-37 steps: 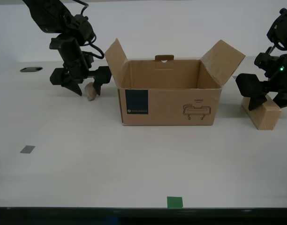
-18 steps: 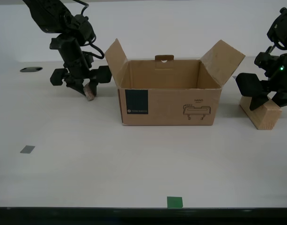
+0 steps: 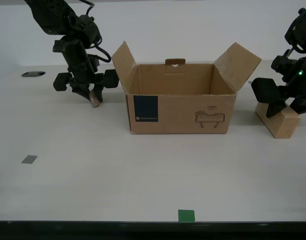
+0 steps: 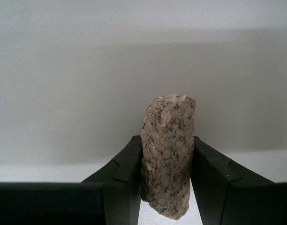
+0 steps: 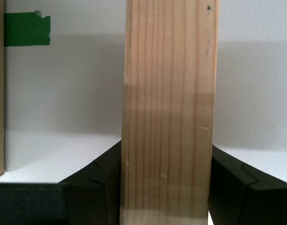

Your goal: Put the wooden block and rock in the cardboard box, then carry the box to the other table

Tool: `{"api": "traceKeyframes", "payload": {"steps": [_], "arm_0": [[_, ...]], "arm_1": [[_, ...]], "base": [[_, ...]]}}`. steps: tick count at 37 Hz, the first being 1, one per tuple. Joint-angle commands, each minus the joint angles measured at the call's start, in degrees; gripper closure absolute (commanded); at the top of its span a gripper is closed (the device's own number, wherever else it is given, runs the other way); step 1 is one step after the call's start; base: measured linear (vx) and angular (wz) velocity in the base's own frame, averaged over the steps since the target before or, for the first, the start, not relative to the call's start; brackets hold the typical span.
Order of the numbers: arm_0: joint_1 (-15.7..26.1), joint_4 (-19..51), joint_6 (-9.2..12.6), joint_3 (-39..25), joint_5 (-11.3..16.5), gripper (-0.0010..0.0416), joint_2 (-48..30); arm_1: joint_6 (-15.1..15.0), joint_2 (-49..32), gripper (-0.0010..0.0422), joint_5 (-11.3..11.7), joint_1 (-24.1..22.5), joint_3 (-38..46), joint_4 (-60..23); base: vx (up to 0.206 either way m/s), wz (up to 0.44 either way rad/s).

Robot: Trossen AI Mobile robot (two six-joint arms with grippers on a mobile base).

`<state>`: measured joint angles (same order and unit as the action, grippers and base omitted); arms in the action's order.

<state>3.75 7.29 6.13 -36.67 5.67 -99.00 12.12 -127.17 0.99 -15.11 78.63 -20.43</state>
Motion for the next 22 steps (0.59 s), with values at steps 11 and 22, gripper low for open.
{"api": "traceKeyframes", "payload": {"steps": [11,22], "arm_0": [[0.0,0.9,0.6,-0.1,-0.2,0.0407,0.2],[0.0,2.1,1.4,-0.2,-0.2,0.0407,2.9]], "arm_1": [[-0.1,4.2,0.0413,0.1,0.0,0.0,0.2],[-1.6,9.3,0.0413,0.1,0.0,0.0,-0.9]], "base": [[0.0,0.0],[0.0,0.0]]}}
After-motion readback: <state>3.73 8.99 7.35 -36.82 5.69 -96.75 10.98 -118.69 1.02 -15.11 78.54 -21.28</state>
